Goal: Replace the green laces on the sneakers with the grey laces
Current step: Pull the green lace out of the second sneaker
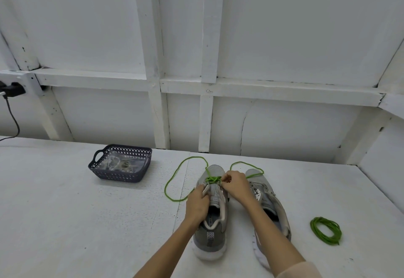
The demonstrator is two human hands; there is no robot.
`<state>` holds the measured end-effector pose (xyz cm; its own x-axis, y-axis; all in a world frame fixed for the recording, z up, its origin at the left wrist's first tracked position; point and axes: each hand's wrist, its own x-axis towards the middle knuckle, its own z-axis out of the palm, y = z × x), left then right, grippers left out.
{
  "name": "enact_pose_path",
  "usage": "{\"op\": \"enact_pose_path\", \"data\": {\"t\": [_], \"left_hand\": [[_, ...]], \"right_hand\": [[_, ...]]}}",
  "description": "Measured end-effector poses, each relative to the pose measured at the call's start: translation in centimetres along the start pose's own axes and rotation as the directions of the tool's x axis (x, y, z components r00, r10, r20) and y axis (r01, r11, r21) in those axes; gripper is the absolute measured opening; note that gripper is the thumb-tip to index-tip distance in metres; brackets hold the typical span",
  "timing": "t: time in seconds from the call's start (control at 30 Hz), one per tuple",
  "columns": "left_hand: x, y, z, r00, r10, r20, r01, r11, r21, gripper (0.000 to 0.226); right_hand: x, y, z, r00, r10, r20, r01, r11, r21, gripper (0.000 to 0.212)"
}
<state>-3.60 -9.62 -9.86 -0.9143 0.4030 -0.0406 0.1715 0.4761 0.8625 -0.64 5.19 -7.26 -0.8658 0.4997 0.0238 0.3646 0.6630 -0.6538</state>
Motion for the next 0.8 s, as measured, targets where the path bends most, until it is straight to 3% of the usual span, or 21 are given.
{"op": "enact_pose_path", "data": {"t": [0.4, 0.63, 0.8], "left_hand": [[-0.12, -0.03, -0.01, 1.0, 0.001, -0.01, -0.001, 1.0, -0.01, 0.014], [-0.27, 0.13, -0.11, 1.0, 0.021, -0.013, -0.021, 1.0, 0.002, 0.015], [-0.3, 0.26, -0.24, 1.0, 0.019, -0.009, -0.019, 1.0, 0.001, 0.014]], "right_hand": [[-0.2, -0.26, 0.06, 1.0, -0.016, 0.026, 0.016, 1.0, -0.014, 0.009], [-0.16, -0.78, -0.07, 0.999, -0.044, 0.003, 0.044, 0.979, -0.199, 0.008], [-0.21, -0.37, -0.17, 1.0, -0.001, 0.018, 0.002, 0.997, -0.082, 0.011]]}}
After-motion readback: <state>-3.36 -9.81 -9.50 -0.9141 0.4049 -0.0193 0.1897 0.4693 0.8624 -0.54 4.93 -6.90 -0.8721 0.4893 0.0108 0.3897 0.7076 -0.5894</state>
